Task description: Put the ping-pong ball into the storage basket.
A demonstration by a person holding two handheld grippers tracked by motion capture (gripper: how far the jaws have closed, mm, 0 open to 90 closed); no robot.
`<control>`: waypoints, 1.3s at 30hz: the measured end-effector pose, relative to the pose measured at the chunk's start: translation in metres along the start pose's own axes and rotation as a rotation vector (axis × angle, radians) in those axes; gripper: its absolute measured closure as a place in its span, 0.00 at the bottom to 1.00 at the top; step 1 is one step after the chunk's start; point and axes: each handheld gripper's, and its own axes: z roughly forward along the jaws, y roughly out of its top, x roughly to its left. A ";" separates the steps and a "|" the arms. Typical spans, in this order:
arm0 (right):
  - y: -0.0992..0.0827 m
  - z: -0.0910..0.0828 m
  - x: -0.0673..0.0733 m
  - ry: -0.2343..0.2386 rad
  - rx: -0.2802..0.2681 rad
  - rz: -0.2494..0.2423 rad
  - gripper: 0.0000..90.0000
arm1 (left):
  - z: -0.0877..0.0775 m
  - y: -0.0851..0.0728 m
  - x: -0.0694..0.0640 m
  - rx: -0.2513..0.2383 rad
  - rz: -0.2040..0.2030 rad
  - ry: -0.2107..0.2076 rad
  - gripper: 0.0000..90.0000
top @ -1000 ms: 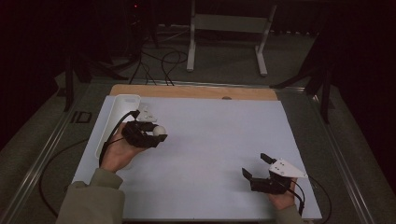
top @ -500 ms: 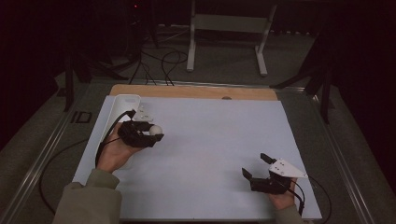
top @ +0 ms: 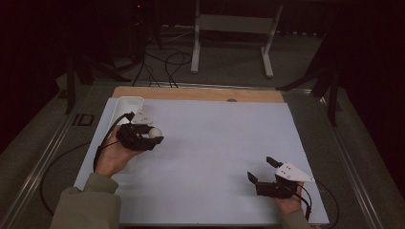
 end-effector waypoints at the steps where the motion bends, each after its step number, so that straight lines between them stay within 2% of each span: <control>1: 0.000 0.000 0.000 0.000 0.000 0.000 0.09 | -0.001 0.000 0.001 0.001 0.000 0.003 0.57; 15: 0.000 0.000 0.000 0.001 -0.001 0.000 0.09 | -0.008 -0.005 0.008 0.001 -0.003 0.028 0.57; 39: 0.000 0.000 0.000 0.001 0.000 0.000 0.09 | -0.020 -0.014 0.021 -0.010 -0.005 0.040 0.57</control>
